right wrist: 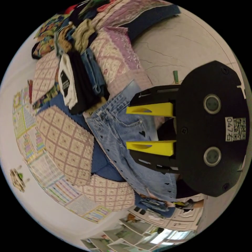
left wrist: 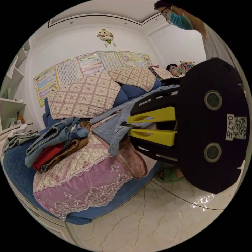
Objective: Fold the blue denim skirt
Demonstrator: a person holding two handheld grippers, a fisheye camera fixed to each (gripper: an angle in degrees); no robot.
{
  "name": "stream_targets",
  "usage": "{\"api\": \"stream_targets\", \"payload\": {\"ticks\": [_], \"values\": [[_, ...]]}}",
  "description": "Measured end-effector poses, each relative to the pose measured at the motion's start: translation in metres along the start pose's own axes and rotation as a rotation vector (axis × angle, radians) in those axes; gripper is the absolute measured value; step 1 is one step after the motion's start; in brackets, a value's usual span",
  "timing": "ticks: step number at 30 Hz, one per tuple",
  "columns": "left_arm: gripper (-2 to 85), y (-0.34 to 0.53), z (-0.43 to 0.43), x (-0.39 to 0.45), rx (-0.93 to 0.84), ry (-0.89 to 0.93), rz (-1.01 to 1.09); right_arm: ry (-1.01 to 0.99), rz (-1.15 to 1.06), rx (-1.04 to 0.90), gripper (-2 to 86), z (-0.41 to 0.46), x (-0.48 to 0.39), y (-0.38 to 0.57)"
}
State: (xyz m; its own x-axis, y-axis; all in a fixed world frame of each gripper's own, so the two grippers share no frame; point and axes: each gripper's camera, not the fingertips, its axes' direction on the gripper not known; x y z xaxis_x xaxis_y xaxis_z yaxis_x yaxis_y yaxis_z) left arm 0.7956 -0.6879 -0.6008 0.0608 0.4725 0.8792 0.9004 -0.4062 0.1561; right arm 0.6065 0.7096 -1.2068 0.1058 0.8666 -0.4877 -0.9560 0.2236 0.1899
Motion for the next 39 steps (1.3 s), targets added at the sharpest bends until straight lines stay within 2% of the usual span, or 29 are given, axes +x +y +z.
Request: {"api": "stream_targets", "payload": {"ticks": [4,6,11,16,19,22,24,28,32,35,39], "values": [[4.4,0.029,0.025,0.001,-0.028,0.079,-0.014,0.010,0.136,0.007,11.3,-0.022,0.060,0.013],[3.7,0.035,0.033,0.005,-0.029,0.085,-0.008,-0.028,0.244,-0.013,11.5,-0.028,0.099,0.023],[0.2,0.041,0.042,0.016,0.001,0.074,-0.009,-0.130,0.356,-0.039,11.6,-0.029,0.148,0.036],[-0.8,0.053,0.052,0.030,0.001,0.054,-0.002,-0.280,0.360,-0.095,9.8,-0.020,0.169,0.032],[-0.9,0.056,0.058,0.033,-0.010,0.057,-0.022,-0.362,0.327,-0.141,1.3,-0.014,0.173,0.019],[-0.9,0.061,0.057,0.052,0.015,0.102,-0.010,-0.344,0.285,-0.107,-0.5,-0.028,0.163,0.001],[-0.9,0.062,0.055,0.071,0.030,0.110,0.028,-0.309,0.142,-0.058,-0.8,-0.057,0.140,-0.019],[-0.9,0.059,0.055,0.091,0.028,0.026,0.082,-0.238,-0.022,0.022,-0.9,-0.094,0.125,-0.041],[-0.9,0.069,0.067,0.067,0.035,0.094,-0.002,-0.270,0.117,-0.085,-0.9,-0.078,0.164,-0.035],[-0.9,0.083,0.077,0.057,0.027,0.063,-0.028,-0.263,0.189,-0.164,-0.8,-0.062,0.184,-0.020],[-0.9,0.095,0.077,0.042,0.030,0.081,-0.085,-0.281,0.256,-0.168,-0.8,-0.059,0.200,-0.011]]}}
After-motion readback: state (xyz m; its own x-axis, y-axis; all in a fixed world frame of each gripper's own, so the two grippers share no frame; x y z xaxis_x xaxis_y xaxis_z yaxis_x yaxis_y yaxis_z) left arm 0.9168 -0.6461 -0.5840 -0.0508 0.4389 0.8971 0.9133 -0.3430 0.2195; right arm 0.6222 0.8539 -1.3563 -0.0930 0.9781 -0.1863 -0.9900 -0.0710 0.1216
